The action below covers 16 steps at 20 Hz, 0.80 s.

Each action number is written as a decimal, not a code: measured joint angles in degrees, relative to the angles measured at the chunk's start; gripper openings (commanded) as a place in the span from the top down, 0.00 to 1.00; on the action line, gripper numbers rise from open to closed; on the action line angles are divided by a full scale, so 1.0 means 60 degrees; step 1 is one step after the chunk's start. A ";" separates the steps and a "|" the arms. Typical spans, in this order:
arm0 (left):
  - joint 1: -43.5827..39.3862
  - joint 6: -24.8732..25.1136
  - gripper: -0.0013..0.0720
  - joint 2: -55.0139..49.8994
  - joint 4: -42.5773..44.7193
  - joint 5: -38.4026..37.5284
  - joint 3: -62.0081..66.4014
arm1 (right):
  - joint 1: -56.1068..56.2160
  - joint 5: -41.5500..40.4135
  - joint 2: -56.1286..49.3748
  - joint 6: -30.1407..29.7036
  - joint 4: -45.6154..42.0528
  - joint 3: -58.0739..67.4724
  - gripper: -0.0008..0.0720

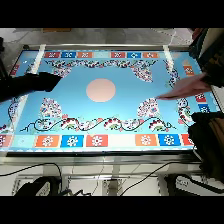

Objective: Fold the clothes and pants, and hang the long-sleeved shirts on hangers.

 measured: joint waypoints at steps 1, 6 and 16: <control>0.0025 0.0113 0.17 0.0200 -0.0004 0.0033 0.0004 | -0.0525 0.0317 0.0335 0.0142 -0.0426 0.0007 0.96; 0.0076 0.0393 0.17 0.0634 0.0004 0.0091 0.0018 | -0.3384 0.1825 0.1647 0.1151 -0.2371 0.0018 0.96; 0.0080 0.0492 0.17 0.0736 0.0000 0.0171 0.0018 | -0.7628 0.2455 0.2568 0.1443 -0.4368 0.0022 0.93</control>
